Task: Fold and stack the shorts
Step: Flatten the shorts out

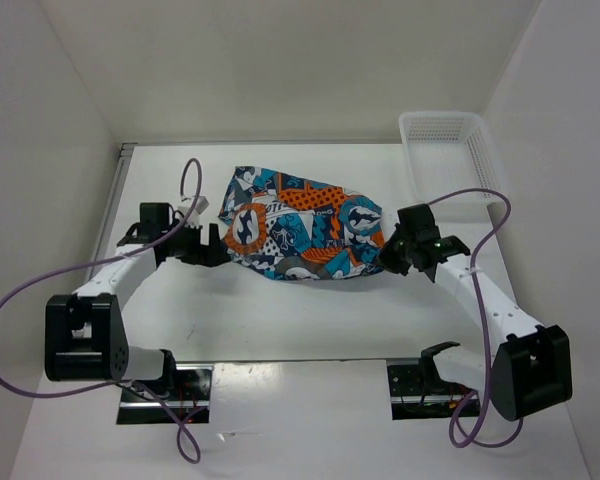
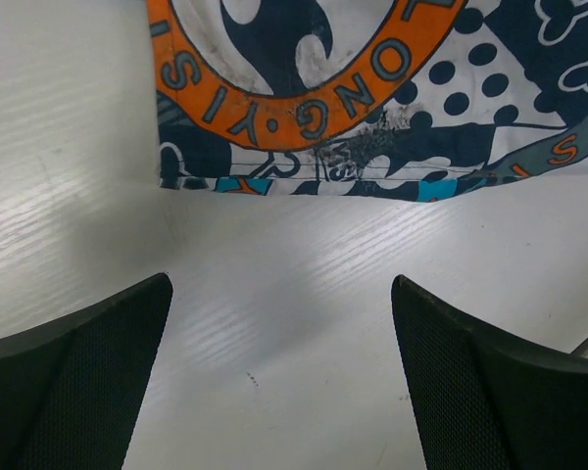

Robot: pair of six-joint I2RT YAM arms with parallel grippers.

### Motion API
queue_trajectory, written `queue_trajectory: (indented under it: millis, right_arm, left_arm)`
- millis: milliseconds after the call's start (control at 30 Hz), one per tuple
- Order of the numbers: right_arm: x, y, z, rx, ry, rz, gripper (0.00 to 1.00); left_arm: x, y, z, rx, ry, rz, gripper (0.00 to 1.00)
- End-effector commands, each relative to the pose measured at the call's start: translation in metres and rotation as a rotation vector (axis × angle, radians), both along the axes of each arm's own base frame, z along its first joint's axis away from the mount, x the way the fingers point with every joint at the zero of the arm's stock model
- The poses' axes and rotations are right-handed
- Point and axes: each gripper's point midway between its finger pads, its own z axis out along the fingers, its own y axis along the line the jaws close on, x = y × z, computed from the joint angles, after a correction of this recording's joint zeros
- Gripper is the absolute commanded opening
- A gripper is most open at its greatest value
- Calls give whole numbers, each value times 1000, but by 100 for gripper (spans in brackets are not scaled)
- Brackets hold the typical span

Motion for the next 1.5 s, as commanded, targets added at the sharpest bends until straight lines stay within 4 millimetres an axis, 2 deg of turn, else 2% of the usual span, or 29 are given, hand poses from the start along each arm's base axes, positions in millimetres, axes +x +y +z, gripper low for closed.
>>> queue_trajectory:
  millis: [0,33,67,167,267,400,633,667,733,767,833,867,967,1000,1100,1133,1267,1300,1333,1367,1400,1433,1467]
  right_arm:
    - [5,-4,22,-14,-55,-6,0]
    - [4,-5,19,-9,-44,-15,0]
    - [5,-2,20,6,-51,-17,0]
    - [3,-2,20,12,-51,-25,0]
    - [3,-2,25,23,-68,-32,0]
    - [1,-3,28,32,-78,-39,0]
    - [-3,-3,29,43,-77,-54,0]
    - [-2,-5,29,37,-79,-59,0]
    - [-2,-5,29,37,-79,-59,0]
    - [-2,-5,29,37,-79,-59,0]
    - [-2,-4,29,42,-78,-66,0]
    - [0,-4,30,45,-86,-66,0]
    - [0,-4,31,50,-85,-73,0]
    - [2,-3,32,53,-93,-73,0]
    - [4,-3,33,53,-93,-73,0]
    - [4,-3,33,53,-93,-73,0]
    - [18,-3,52,30,-146,-61,0]
    - [25,-4,66,23,-173,-61,0]
    - [30,-3,68,7,-178,-42,0]
    - [37,-5,74,0,-191,-40,0]
    - [47,-1,94,8,-233,-23,0]
    - [56,-1,102,8,-248,-18,0]
    - [67,-1,100,-14,-237,8,0]
  left_arm:
    - [-7,-20,-15,-40,22,-76,99]
    - [2,-20,-15,-39,-10,-77,99]
    - [1,-29,-23,-40,7,-104,99]
    - [10,-34,-32,-24,11,-117,99]
    - [25,-29,-34,6,8,-93,99]
    - [33,-21,-49,47,44,-61,99]
    - [54,-26,-65,29,19,-75,98]
    - [60,-28,-59,21,-5,-81,94]
    - [62,-29,-58,12,-7,-88,80]
    - [62,-29,-58,12,-7,-88,62]
    - [63,-28,-50,20,-25,-81,44]
    - [62,-28,-49,20,-10,-81,23]
    - [61,-29,-42,13,-2,-87,3]
    - [60,-29,-38,13,-7,-87,0]
    - [59,-30,-18,6,-30,-93,0]
    - [62,-24,-11,7,-39,-75,0]
    - [75,-7,36,-7,-127,-37,0]
    - [86,-2,64,-9,-193,-30,0]
    - [90,3,74,-7,-199,-16,0]
    - [96,7,93,-14,-246,-15,0]
    - [101,13,107,-24,-270,-8,0]
    - [114,18,140,-21,-350,-6,0]
    - [121,21,155,-25,-384,-8,0]
